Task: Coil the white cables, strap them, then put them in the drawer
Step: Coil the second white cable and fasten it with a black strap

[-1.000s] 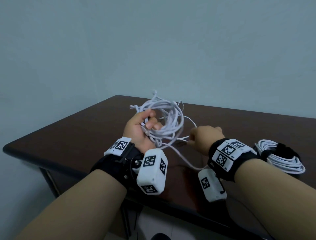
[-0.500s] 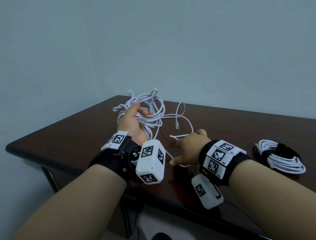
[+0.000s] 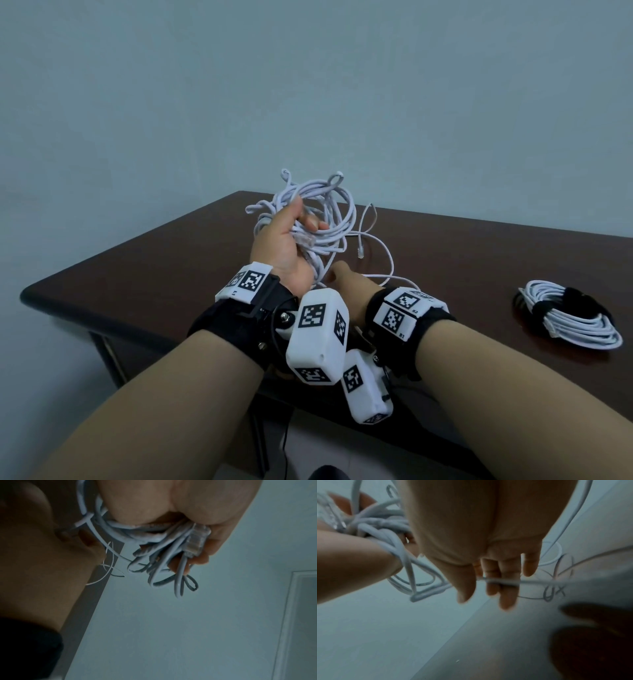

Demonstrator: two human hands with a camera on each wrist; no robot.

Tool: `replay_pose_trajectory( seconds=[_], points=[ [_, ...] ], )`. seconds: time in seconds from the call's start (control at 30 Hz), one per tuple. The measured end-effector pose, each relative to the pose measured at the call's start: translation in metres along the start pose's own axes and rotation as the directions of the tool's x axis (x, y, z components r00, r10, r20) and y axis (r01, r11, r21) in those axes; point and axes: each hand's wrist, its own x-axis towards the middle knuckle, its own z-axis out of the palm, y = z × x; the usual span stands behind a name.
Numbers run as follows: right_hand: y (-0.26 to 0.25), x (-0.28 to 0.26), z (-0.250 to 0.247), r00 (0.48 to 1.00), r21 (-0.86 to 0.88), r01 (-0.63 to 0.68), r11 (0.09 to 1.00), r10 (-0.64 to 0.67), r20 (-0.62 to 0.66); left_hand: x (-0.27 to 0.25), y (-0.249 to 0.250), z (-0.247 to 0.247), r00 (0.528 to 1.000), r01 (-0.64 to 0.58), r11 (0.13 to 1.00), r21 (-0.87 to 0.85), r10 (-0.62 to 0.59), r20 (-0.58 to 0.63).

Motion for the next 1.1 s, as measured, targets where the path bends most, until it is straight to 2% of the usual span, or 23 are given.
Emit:
replay_pose_trajectory(
  seconds=[0.13, 0.27, 0.4, 0.47, 0.53, 0.63, 0.73, 0.83, 0.9, 0.97, 1.03, 1.1],
  points=[
    [0.006, -0.005, -0.008, 0.985, 0.006, 0.116, 0.993, -0.115, -0.129, 0.010, 0.006, -0.014, 0.984, -0.100, 0.981, 0.163, 0.122, -0.128],
    [0.014, -0.012, -0.022, 0.978, 0.008, 0.193, 0.981, -0.191, -0.081, 0.021, 0.012, -0.032, 0.948, -0.137, 0.922, 0.362, 0.228, -0.223],
    [0.003, -0.023, -0.034, 0.969, -0.072, 0.248, 0.966, -0.248, 0.014, 0.019, 0.006, -0.043, 0.933, -0.091, 0.844, 0.528, 0.258, -0.251],
    [-0.004, -0.025, -0.039, 0.958, -0.110, 0.285, 0.952, -0.286, 0.001, 0.016, 0.001, -0.046, 0.949, -0.071, 0.801, 0.595, 0.237, -0.205],
    [-0.009, -0.025, -0.044, 0.946, -0.180, 0.308, 0.934, -0.320, -0.040, 0.012, -0.002, -0.048, 0.970, -0.073, 0.720, 0.690, 0.211, -0.117],
    [-0.012, -0.025, -0.049, 0.922, -0.243, 0.340, 0.908, -0.373, -0.102, 0.009, -0.007, -0.050, 0.983, -0.125, 0.608, 0.784, 0.186, 0.013],
    [-0.013, -0.026, -0.048, 0.893, -0.275, 0.372, 0.887, -0.422, -0.155, 0.007, -0.009, -0.050, 0.986, -0.169, 0.607, 0.776, 0.109, 0.129],
    [-0.016, -0.026, -0.050, 0.855, -0.254, 0.374, 0.892, -0.437, -0.278, 0.002, -0.011, -0.047, 0.986, -0.145, 0.635, 0.758, 0.028, 0.165],
    [-0.018, -0.026, -0.052, 0.857, -0.229, 0.338, 0.913, -0.399, -0.326, -0.001, -0.015, -0.046, 0.992, -0.051, 0.760, 0.648, -0.039, 0.124],
    [-0.018, -0.024, -0.055, 0.871, -0.215, 0.278, 0.936, -0.340, -0.355, -0.001, -0.017, -0.049, 0.976, 0.003, 0.846, 0.533, -0.118, 0.182],
    [-0.016, -0.023, -0.057, 0.875, -0.208, 0.251, 0.946, -0.313, -0.369, 0.000, -0.018, -0.053, 0.953, -0.066, 0.804, 0.591, -0.124, 0.275],
    [-0.013, -0.023, -0.058, 0.881, -0.215, 0.272, 0.938, -0.333, -0.338, -0.001, -0.016, -0.055, 0.956, -0.158, 0.698, 0.698, -0.068, 0.284]
  ],
)
